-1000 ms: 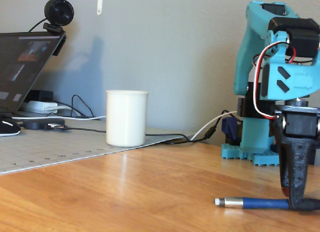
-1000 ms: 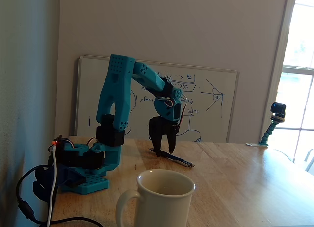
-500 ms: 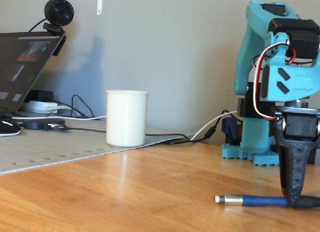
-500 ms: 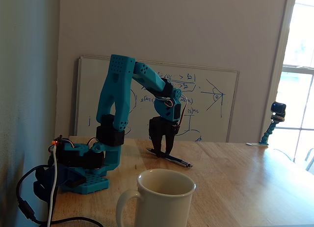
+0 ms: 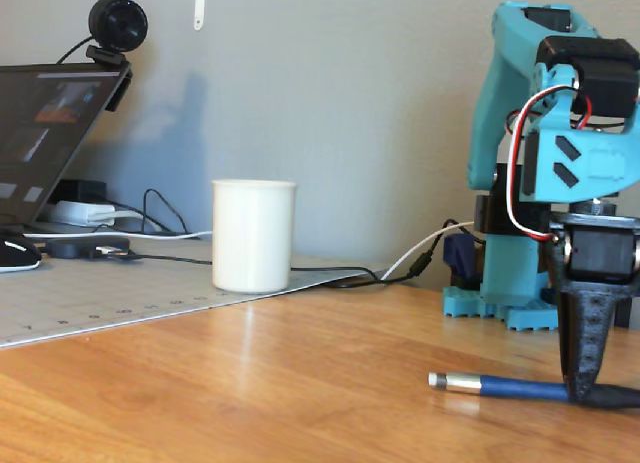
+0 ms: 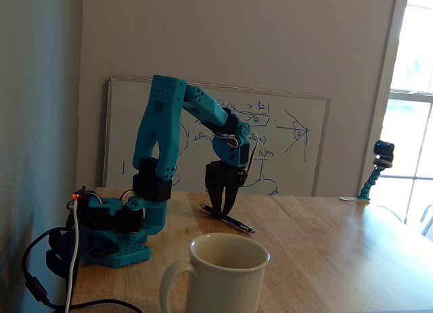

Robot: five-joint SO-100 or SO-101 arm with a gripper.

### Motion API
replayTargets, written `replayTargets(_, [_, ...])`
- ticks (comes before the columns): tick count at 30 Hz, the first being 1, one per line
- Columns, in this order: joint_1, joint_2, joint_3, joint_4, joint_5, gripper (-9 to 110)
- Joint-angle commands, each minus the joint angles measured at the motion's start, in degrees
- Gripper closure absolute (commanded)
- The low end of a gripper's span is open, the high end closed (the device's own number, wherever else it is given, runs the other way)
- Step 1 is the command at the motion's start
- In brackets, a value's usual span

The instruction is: Grasp a pen and put it in a mug.

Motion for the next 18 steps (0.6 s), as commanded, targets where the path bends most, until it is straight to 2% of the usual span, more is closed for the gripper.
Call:
replayTargets(1, [0.0, 1.8, -4.6, -0.6, -0.2, 97])
replayTargets(18, [0.7, 20.7, -3.5, -0.7, -1.5, 97])
